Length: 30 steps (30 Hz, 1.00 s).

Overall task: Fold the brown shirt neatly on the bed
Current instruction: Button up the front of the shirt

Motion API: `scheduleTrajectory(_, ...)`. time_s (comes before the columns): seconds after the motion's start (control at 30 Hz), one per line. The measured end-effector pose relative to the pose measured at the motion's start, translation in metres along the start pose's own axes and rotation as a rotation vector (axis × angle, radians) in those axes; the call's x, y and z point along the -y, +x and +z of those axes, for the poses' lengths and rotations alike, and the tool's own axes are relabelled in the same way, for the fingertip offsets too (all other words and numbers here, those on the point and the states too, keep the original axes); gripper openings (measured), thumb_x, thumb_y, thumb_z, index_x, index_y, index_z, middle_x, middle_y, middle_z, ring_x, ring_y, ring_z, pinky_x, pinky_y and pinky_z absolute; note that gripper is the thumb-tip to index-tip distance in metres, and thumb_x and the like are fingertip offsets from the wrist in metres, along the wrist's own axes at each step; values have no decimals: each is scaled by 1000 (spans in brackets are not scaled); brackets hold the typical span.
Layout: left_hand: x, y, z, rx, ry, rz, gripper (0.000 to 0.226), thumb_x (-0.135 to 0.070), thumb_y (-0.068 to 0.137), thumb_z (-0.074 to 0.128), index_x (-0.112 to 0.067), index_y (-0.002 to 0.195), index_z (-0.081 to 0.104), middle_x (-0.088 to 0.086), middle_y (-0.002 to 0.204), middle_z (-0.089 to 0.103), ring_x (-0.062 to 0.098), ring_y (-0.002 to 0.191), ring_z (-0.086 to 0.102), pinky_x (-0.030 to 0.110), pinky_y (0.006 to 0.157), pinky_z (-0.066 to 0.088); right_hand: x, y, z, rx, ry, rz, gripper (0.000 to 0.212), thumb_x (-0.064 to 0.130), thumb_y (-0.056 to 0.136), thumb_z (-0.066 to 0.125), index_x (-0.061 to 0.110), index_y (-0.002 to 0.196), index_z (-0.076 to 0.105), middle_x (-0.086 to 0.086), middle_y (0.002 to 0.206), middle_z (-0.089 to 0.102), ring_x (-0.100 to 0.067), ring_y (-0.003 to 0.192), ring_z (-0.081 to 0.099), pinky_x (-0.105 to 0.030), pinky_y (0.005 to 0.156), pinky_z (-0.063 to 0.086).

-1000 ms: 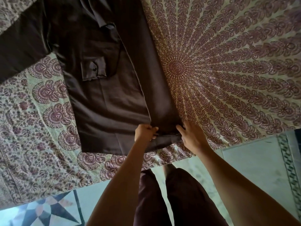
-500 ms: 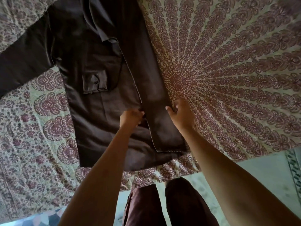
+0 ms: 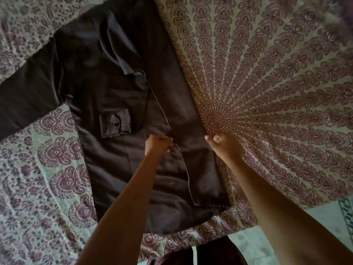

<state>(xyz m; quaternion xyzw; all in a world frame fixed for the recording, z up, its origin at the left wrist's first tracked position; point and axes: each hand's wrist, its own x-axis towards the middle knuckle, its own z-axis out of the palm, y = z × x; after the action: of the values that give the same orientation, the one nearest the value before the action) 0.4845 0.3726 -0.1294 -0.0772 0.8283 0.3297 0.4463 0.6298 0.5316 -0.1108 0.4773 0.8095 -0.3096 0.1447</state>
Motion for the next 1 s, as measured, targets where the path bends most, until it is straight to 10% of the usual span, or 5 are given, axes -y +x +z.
scheduleTrajectory(0.43,-153,122,-65,-357,-184,138,39,-36,84,64,-4,106,64,15,113,65,33,103,62,38,88,53,126,125,-1,-66,200,-111,33,35,89,58,10,109,61,-8,96,68,-25,92,63,-30,74,46)
scheduleTrajectory(0.67,-142,132,-98,-170,135,1,37,-47,77,70,-11,80,61,2,62,66,17,52,63,36,71,59,119,145,-14,-142,-67,-98,21,38,80,66,19,86,59,-4,90,64,-27,85,63,-30,66,42)
scheduleTrajectory(0.77,-149,137,-128,-122,383,51,44,-55,79,63,-11,73,57,3,63,62,20,62,65,33,74,53,134,163,-20,-264,-6,-297,17,28,81,64,14,89,58,-5,92,62,-27,82,61,-28,64,37)
scheduleTrajectory(1.0,-202,180,-194,-693,127,303,34,-42,86,57,-9,88,63,15,99,67,34,101,61,36,77,48,251,247,-21,-243,103,-658,26,4,86,47,12,106,62,-7,110,61,-28,94,61,-42,75,51)
